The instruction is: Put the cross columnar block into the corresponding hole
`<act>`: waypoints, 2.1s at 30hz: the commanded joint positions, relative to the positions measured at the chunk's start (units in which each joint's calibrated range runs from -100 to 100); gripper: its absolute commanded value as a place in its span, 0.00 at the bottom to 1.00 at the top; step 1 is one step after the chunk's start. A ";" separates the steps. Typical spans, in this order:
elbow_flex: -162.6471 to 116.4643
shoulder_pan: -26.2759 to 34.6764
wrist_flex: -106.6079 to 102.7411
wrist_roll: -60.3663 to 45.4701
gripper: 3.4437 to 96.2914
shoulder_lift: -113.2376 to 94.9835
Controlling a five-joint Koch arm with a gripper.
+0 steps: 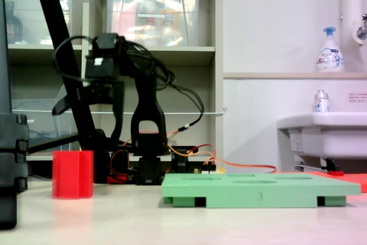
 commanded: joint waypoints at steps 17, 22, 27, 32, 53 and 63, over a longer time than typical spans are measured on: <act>5.47 -3.76 2.95 -1.90 0.90 20.07; 5.47 -3.86 3.91 -2.69 0.89 22.30; 5.47 -4.00 5.35 -2.69 0.89 22.58; 5.47 -3.96 5.93 -2.69 0.61 22.58; 5.17 -3.22 -0.13 -1.90 0.38 18.25; 8.86 2.64 -2.35 4.69 0.38 3.31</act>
